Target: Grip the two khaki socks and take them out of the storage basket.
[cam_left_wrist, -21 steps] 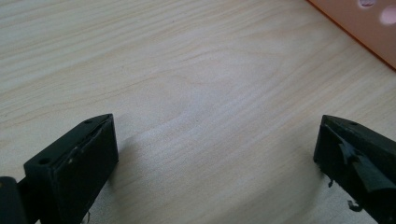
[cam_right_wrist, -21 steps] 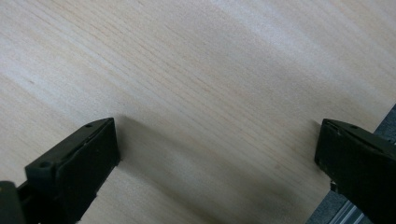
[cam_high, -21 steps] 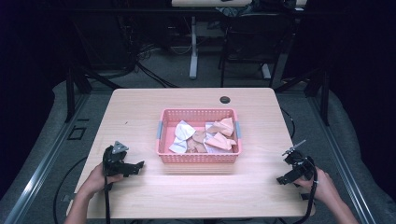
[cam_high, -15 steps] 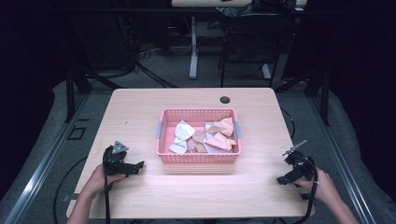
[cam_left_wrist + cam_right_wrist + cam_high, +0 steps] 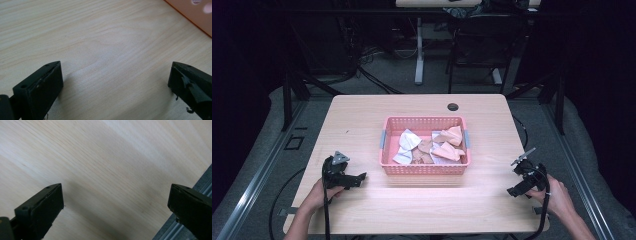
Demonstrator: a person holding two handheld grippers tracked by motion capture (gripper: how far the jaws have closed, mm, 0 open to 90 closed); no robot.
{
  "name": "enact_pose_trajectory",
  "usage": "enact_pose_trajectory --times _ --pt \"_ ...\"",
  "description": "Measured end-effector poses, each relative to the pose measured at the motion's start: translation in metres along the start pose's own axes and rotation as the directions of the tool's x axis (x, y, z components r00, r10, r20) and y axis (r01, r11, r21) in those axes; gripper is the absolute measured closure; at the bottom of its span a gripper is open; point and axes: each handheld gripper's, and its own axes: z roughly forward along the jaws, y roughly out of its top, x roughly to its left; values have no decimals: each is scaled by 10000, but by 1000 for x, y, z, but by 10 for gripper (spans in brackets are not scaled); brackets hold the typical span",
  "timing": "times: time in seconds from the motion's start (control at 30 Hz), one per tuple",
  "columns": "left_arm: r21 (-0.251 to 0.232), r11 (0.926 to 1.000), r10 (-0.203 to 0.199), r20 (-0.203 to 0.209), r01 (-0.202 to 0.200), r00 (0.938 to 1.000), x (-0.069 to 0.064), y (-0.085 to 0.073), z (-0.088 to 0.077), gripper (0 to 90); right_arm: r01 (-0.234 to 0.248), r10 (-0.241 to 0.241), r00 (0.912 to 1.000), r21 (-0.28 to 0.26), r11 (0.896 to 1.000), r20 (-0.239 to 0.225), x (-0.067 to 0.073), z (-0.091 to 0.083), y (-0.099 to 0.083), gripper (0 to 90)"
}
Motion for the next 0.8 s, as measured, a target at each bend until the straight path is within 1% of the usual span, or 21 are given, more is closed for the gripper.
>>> enact_pose_trajectory --times 0.07,0.13,0.17,0.2,0.23,0.27,0.3,0.33,0.37,0.4,0.43,0.5,0.53,0.6,0.63,0.67,0.7,0.73,0.8 --pt "0 10000 5 3 -5 10000 0 0 0 0 -67 68 9999 -148 9999 90 1 -7 2 0" --pt "-1 10000 2 3 -2 10000 0 0 0 0 -150 149 9999 -454 9989 -16 1 -13 4 0" --pt "-1 10000 2 3 -2 10000 0 0 0 0 -150 149 9999 -454 9989 -16 1 -13 4 0" --pt "-2 10000 1 2 -1 10000 0 0 0 0 -202 203 9998 -562 9982 -4 1 -16 4 0" --pt "-2 10000 -1 -1 1 10000 0 0 0 0 -252 243 9996 -771 9967 -125 1 -22 7 0" --pt "-2 10000 -1 -1 1 10000 0 0 0 0 -252 243 9996 -771 9967 -125 1 -22 7 0" --pt "-1 10000 1 0 -1 10000 0 0 0 0 -248 230 9995 -802 9965 -232 2 -28 9 0" --pt "-4 10000 3 -11 -3 10000 0 0 0 0 -356 328 9991 -1023 9941 -283 3 -29 10 0" --pt "-2 10000 -1 -1 1 10000 0 0 0 0 -231 197 9992 -1024 9945 -346 3 -32 12 1" --pt "-2 10000 -1 -1 1 10000 0 0 0 0 -231 197 9992 -1024 9945 -346 3 -32 12 1" --pt "-1 10000 0 0 0 10000 0 0 0 0 -238 164 9984 -1400 9899 -538 4 -39 17 6" --pt "1 10000 2 -18 -2 10000 0 0 0 0 -208 117 9980 -1491 9886 -617 5 -41 20 6" --pt "2 10000 -4 -26 4 10000 0 0 0 0 -170 69 9983 -1735 9847 -583 6 -48 27 6" --pt "0 10000 -7 -17 7 10000 0 0 0 0 -215 98 9979 -1839 9827 -643 8 -49 30 6" --pt "4 10000 -3 -24 3 10000 0 0 0 0 -31 -87 9982 -1952 9808 -596 12 -55 37 5" --pt "4 10000 -3 -24 3 10000 0 0 0 0 -31 -87 9982 -1952 9808 -596 12 -55 37 5" --pt "4 10000 -2 -24 2 10000 0 0 0 0 5 -125 9983 -2054 9787 -571 14 -56 39 5" --pt "3 10000 -4 -24 4 10000 0 0 0 0 197 -319 9981 -2151 9764 -535 19 -59 46 5" --pt "2 10000 -7 -25 7 10000 0 0 0 0 372 -508 9971 -2182 9752 -574 24 -61 52 5"
